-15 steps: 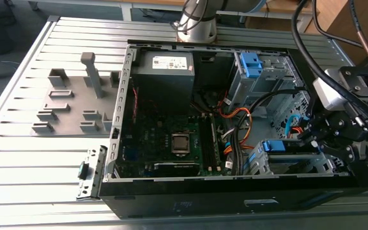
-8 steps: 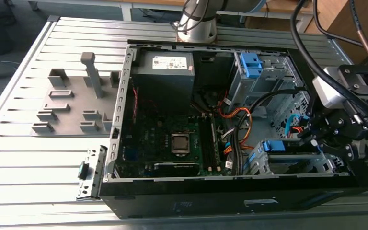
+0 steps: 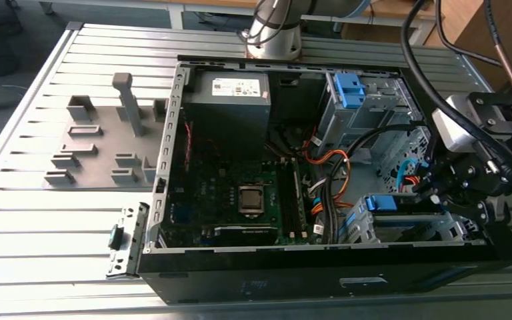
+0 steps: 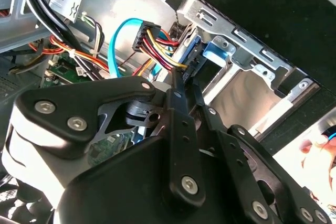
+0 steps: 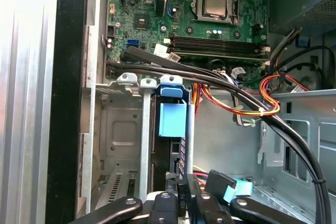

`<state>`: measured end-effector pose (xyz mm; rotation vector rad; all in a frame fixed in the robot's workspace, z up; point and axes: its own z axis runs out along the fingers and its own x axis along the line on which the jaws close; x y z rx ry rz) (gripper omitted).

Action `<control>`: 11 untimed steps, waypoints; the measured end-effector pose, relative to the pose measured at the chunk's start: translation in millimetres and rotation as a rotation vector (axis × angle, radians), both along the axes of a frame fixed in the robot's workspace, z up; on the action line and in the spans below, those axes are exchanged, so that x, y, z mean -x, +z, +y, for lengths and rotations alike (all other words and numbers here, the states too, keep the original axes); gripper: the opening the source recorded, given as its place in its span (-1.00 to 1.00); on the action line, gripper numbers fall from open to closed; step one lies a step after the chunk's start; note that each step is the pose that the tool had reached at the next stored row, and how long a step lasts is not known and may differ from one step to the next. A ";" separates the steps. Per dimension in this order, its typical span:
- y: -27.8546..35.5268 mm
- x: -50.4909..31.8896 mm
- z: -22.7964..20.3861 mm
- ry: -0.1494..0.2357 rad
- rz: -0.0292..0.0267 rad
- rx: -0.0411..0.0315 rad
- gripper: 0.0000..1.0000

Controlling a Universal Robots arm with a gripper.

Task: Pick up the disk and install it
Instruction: 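Insert the first disk wire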

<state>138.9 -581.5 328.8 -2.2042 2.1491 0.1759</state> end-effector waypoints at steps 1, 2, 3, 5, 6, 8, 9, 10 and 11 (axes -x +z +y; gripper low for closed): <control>-0.6 0.0 0.0 -0.001 0.0000 0.0001 -0.62; -1.3 0.0 0.0 -0.002 0.0001 -0.0004 -0.62; -2.1 0.1 0.0 -0.002 0.0001 -0.0013 -0.62; -1.6 0.1 0.0 -0.003 0.0001 -0.0003 -0.62; -1.6 0.1 0.0 -0.003 0.0001 -0.0003 -0.62; -1.6 0.0 0.0 -0.003 0.0000 -0.0004 -0.62; -1.7 0.0 0.0 -0.002 0.0000 -0.0001 -0.62; -2.2 0.0 0.0 -0.002 0.0000 -0.0002 -0.62; -2.7 0.0 0.0 -0.002 0.0000 -0.0001 -0.62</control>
